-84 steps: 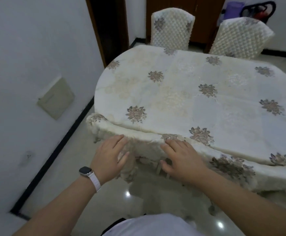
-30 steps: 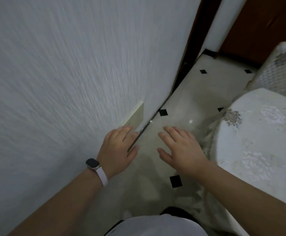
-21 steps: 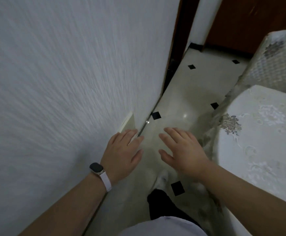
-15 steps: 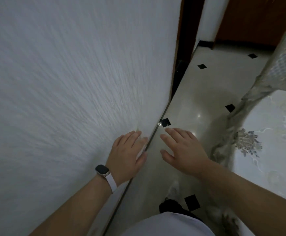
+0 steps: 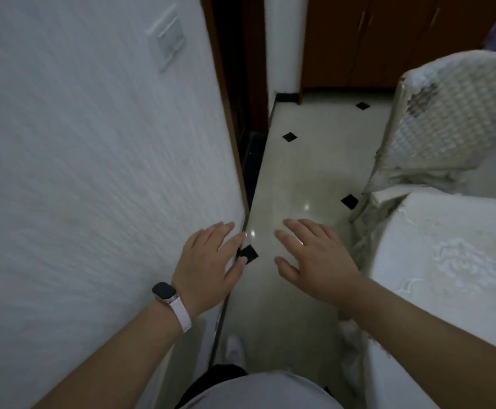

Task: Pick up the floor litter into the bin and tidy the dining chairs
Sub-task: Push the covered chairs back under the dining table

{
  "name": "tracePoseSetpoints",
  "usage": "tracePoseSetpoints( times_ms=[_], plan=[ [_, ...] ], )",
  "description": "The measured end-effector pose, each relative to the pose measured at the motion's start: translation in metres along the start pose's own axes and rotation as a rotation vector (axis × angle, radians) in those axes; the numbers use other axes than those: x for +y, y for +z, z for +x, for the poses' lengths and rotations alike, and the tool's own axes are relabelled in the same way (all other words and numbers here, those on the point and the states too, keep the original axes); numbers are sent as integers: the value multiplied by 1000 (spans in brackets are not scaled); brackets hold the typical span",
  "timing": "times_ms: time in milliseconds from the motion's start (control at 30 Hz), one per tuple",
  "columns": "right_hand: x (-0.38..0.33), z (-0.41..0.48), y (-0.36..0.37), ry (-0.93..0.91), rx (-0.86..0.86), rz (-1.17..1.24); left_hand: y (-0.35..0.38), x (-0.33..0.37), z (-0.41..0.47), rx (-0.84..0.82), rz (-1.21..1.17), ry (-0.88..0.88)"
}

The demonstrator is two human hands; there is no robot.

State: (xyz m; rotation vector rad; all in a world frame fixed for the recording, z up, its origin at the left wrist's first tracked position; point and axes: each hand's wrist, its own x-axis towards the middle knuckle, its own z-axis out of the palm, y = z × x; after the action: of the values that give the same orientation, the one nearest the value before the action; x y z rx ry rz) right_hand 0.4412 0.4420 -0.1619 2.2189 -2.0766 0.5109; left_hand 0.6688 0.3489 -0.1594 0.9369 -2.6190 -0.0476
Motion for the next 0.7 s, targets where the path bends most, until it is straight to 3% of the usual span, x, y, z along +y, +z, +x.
tracePoseSetpoints(
  times_ms=[400,700],
  plan=[
    [127,152,11,293,-31,-191,107,-73,253,25,-228,208],
    [219,221,-6,584,57,-279,136,-69,432,-35,-302,460]
  ],
)
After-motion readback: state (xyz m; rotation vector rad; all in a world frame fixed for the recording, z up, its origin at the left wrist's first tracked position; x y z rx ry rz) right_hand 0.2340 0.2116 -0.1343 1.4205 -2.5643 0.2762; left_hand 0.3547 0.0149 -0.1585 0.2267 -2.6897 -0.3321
